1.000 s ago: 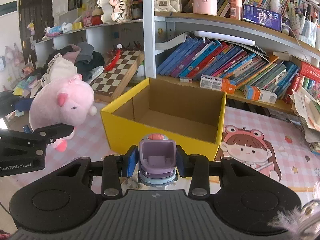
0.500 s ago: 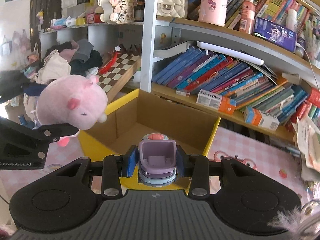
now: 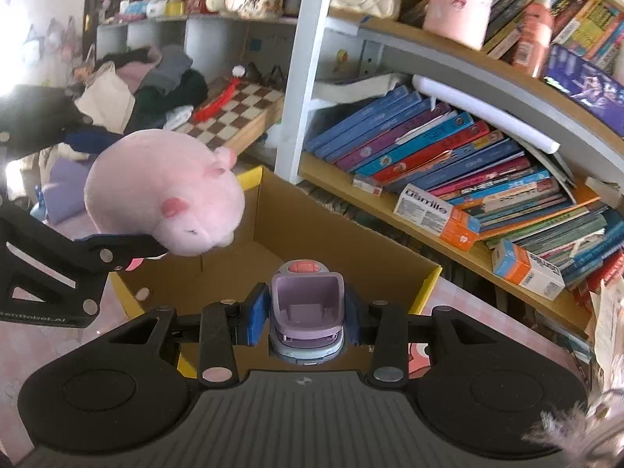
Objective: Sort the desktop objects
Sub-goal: 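Lift the pig with the left gripper while the right gripper carries the car toward the yellow box, then lower the pig into the box and open the left gripper while the right releases the car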
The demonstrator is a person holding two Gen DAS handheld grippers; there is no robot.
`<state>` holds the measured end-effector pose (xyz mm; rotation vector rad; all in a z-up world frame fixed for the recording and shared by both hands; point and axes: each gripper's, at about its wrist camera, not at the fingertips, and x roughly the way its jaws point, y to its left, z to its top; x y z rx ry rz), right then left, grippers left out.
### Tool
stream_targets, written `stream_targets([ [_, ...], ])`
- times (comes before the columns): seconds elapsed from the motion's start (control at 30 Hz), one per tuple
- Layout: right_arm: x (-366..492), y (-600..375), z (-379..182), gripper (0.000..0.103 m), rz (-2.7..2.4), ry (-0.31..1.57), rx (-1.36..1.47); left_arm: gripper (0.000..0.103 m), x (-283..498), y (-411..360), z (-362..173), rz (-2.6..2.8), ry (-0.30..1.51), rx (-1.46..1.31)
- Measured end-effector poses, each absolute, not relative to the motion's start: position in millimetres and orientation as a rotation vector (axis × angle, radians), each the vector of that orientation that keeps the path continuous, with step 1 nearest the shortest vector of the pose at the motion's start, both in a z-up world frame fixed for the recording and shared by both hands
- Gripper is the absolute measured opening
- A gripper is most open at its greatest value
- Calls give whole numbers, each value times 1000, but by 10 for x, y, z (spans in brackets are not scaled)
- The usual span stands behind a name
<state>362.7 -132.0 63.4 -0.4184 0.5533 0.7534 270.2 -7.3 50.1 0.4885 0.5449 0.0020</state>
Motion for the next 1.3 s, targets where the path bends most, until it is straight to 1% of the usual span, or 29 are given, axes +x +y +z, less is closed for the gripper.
stream_targets([
  [0.43, 4061, -1067, 299, 37, 817, 623, -569, 70, 3149, -117, 238, 2, 613, 501],
  [0.8, 4351, -847, 6, 37, 862, 711, -667, 70, 3480, -99, -14, -19, 746, 498],
  [1.1, 4455, -764, -98, 37, 899, 802, -747, 70, 3640, -69, -183, -39, 839, 480],
  [1.3, 4442, -735, -115, 37, 910, 812, -776, 71, 3681, -27, -237, -36, 878, 458],
])
